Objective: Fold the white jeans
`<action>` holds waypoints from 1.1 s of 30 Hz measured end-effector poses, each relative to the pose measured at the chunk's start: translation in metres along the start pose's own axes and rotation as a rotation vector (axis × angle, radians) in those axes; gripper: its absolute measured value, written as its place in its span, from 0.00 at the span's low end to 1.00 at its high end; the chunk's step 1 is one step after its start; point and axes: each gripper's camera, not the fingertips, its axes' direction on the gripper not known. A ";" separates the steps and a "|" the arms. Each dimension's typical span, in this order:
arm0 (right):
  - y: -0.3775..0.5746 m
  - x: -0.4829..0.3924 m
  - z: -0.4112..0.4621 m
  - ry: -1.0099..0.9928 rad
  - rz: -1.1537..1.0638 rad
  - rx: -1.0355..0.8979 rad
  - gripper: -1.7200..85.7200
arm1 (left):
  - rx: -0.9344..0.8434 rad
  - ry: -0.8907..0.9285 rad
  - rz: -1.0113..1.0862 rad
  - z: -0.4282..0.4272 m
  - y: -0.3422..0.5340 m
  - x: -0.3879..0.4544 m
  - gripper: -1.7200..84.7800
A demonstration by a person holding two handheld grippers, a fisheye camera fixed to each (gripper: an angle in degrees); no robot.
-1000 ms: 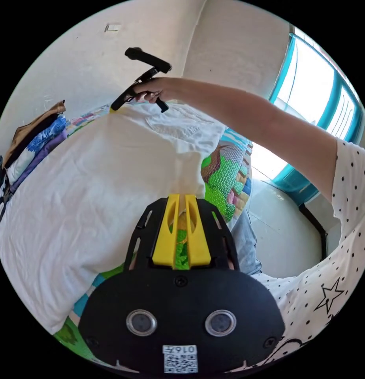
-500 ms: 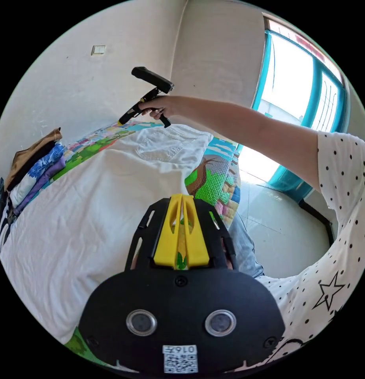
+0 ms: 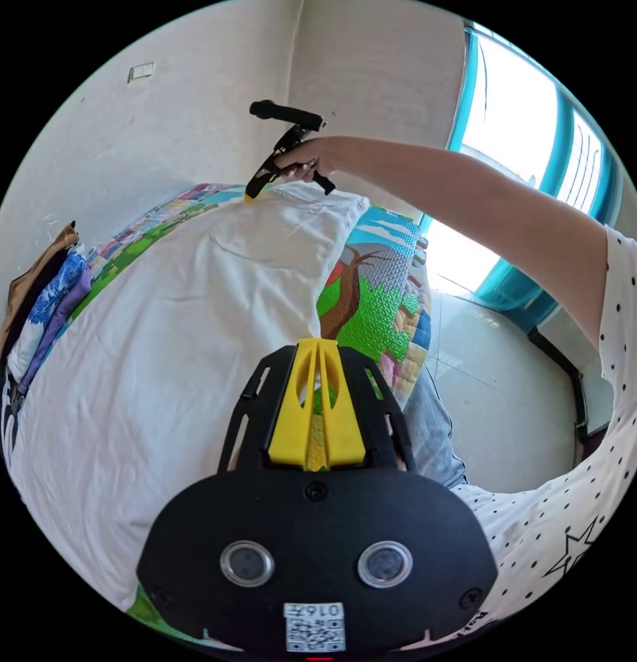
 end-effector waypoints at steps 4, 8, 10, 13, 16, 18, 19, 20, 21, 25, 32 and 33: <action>0.009 0.037 -0.001 -0.016 0.124 0.071 0.03 | 0.001 -0.002 -0.007 0.007 -0.007 -0.009 0.01; 0.034 0.053 0.013 0.009 0.155 0.080 0.09 | 0.015 -0.011 -0.005 0.016 -0.013 -0.018 0.01; 0.056 0.068 -0.012 0.049 0.205 0.190 0.11 | 0.017 -0.008 -0.005 0.021 -0.016 -0.023 0.01; 0.105 0.104 -0.053 -0.006 0.278 0.286 0.12 | 0.021 0.004 -0.010 0.031 -0.022 -0.032 0.01; 0.154 0.138 -0.065 -0.112 0.295 0.168 0.14 | 0.031 0.013 -0.014 0.043 -0.026 -0.042 0.01; 0.188 0.150 -0.065 -0.184 0.276 0.085 0.15 | 0.035 0.016 -0.015 0.054 -0.030 -0.048 0.01; 0.211 0.157 -0.064 -0.220 0.279 0.051 0.16 | 0.035 0.016 -0.015 0.057 -0.031 -0.050 0.01; 0.234 0.165 -0.064 -0.242 0.298 0.032 0.16 | 0.036 0.016 -0.015 0.064 -0.033 -0.053 0.01; 0.245 0.169 -0.065 -0.251 0.312 0.031 0.16 | 0.037 0.016 -0.015 0.070 -0.035 -0.056 0.01; 0.308 0.200 -0.070 -0.419 0.437 0.118 0.12 | 0.038 0.011 -0.013 0.092 -0.041 -0.063 0.01; 0.350 0.222 -0.118 -0.404 0.476 0.301 0.04 | 0.037 0.018 -0.010 0.144 -0.054 -0.078 0.01; 0.352 0.225 -0.123 -0.393 0.479 0.314 0.04 | 0.036 0.028 -0.004 0.155 -0.056 -0.080 0.01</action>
